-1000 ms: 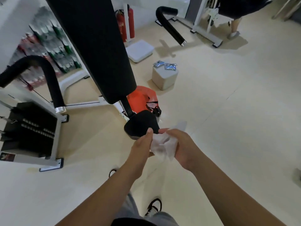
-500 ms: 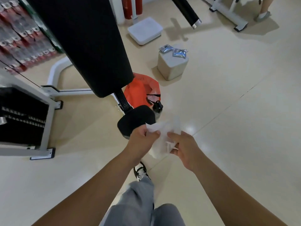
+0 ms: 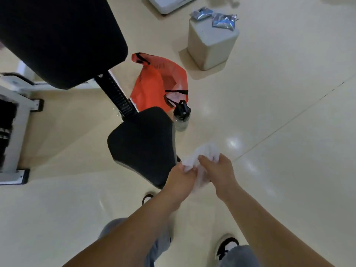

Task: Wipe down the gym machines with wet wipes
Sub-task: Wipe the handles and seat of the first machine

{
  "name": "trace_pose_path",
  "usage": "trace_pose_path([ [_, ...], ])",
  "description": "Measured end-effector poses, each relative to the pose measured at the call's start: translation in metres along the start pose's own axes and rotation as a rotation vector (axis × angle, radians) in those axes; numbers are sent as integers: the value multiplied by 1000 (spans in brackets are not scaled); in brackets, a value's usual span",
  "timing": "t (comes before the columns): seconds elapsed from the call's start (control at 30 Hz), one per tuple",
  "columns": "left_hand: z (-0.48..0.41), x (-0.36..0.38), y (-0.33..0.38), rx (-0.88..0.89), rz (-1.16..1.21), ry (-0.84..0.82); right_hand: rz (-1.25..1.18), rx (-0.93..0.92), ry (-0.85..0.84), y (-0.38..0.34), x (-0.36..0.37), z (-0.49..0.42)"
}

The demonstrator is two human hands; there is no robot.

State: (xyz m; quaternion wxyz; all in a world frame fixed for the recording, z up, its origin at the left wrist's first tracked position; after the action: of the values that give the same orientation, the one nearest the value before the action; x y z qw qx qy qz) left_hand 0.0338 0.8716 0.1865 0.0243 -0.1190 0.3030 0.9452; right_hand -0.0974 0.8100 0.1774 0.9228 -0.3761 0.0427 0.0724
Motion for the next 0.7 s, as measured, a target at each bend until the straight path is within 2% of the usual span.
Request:
trace_pose_path([
  [0.17,-105,73,-75,-148,98,-18,108,-63,70,72,-31,-104],
  [0.27,-156,92,-107,-185,188,75,136,-104,13,98,-18,-160],
  [0.33,-183,94,-115,-145,176,138,150,-120,-30,109,-3,-191],
  [0.53,-220,71,-126,-25,57,348,131,-247,-151,116,36,-236],
  [0.7,-215,57,-133,23,-299,322,176,-396,11,90,40,-237],
])
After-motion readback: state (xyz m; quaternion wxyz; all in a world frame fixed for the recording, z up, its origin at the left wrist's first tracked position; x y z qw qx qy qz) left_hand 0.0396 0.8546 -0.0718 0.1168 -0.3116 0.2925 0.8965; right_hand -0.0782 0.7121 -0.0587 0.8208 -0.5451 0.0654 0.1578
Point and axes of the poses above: each hand's wrist, its own z-axis away from the middle knuckle, its own x-axis out of the palm, y = z × x, the point moved 6 cm from there along -z, towards the middle knuckle, and after that the axes turned 7 degrees about -z, right-handed, at the moved point
